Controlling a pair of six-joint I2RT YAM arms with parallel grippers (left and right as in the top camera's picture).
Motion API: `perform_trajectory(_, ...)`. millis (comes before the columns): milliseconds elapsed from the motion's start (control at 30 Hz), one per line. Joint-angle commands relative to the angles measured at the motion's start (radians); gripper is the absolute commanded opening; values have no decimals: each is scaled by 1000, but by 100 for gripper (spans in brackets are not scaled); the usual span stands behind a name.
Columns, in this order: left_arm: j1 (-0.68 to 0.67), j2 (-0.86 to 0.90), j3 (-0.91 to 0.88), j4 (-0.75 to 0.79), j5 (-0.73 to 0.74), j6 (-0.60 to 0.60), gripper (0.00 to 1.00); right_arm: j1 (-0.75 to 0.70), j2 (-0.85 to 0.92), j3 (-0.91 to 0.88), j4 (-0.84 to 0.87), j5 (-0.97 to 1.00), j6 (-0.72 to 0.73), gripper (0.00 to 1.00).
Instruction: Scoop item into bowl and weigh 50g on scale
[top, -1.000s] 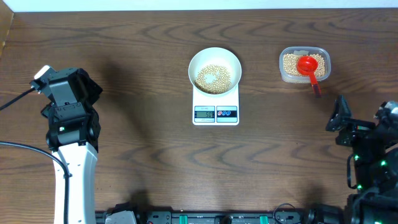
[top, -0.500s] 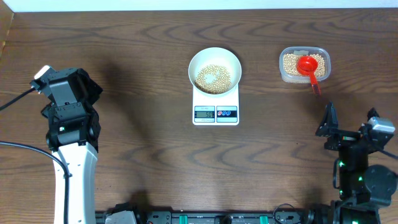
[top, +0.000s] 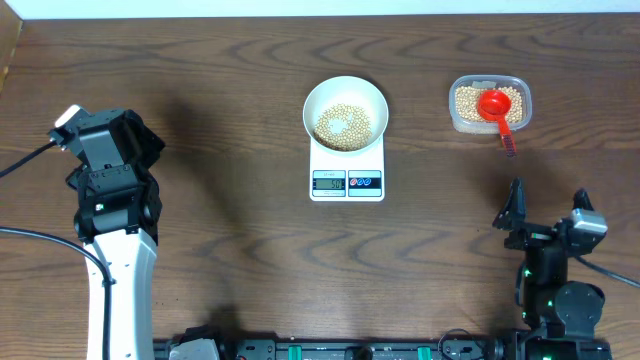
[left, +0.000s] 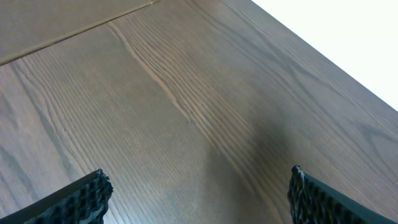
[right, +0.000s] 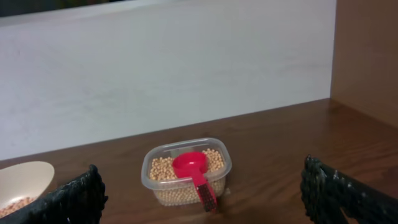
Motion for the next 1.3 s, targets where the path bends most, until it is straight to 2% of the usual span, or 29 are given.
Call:
perform_trajectory(0, 4, 6, 0, -2, -14, -1, 93, 5, -73, -48, 5, 21, -10, 99)
perform_trajectory(300, 4, 6, 0, -2, -14, -1, 93, 12, -129, -92, -45, 20, -9, 99)
perform_trajectory(500, 4, 6, 0, -2, -14, -1, 93, 16, -129, -92, -185, -28, 19, 99)
perform_trajectory(1267, 4, 6, 0, -2, -14, -1, 93, 16, -129, -92, -183, -39, 9, 99)
